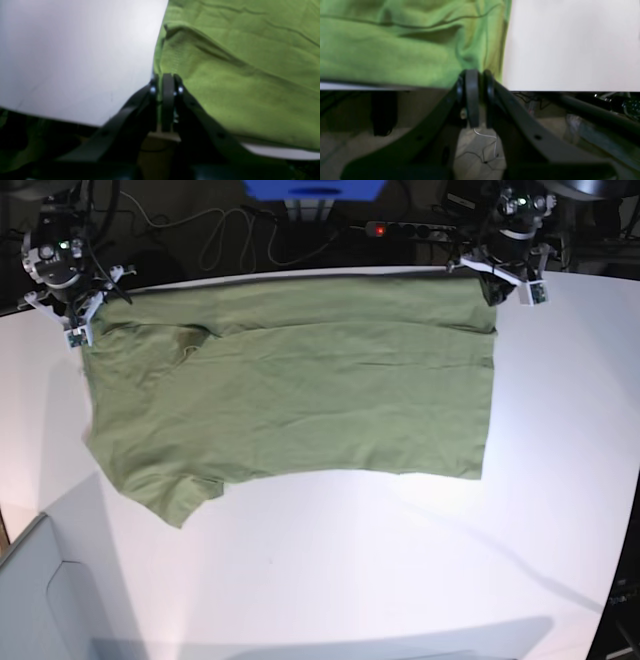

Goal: Fold the T-shirt properly
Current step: 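Lower the collar edge and open both grippers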

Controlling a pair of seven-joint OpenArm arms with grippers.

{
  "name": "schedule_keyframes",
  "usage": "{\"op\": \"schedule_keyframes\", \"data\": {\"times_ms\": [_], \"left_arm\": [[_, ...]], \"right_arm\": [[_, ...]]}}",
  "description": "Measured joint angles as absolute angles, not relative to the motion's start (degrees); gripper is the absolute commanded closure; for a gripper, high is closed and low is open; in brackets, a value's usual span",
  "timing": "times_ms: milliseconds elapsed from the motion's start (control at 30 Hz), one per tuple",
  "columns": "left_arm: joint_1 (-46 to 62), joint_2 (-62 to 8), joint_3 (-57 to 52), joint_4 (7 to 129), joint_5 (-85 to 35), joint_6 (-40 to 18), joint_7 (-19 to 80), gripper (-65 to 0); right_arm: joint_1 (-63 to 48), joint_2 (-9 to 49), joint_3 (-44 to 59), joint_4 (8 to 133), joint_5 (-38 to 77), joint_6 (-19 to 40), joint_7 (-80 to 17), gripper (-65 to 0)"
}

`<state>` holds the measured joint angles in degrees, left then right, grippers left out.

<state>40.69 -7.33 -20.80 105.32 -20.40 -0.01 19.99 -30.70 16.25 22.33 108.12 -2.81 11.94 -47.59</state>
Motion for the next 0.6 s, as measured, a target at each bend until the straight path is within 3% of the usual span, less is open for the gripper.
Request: {"op": "schedule_keyframes", "data": {"times_ms": [167, 300, 433, 500, 600], "left_arm": [[41.3, -7.4, -20.8, 105.3, -20.6, 0.0, 19.9, 0.0], [41.6, -7.3, -20.8, 105.3, -20.6, 0.0, 20.0, 0.0], [41.6, -7.3, -20.8, 105.4, -20.6, 0.2, 20.0, -17.3], [41.6, -7.4, -20.8, 105.4, -20.6, 0.2, 20.0, -21.1], [41.6, -7.3, -20.8, 105.6, -20.6, 0.2, 20.0, -21.6]], "right_arm": [[-30.7, 16.3, 22.3, 108.1, -2.8, 11.9, -47.8, -0.6], [-30.7, 16.4, 22.3, 108.2, -2.9, 12.0, -47.9, -13.5], [-30.7, 16.4, 22.3, 108.2, -2.9, 12.0, -47.9, -30.9], [-30.7, 16.4, 22.3, 108.2, -2.9, 12.0, -47.8, -35.2], [-30.7, 16.3, 22.3, 109.6, -3.0, 12.0, -47.9, -35.8]]}}
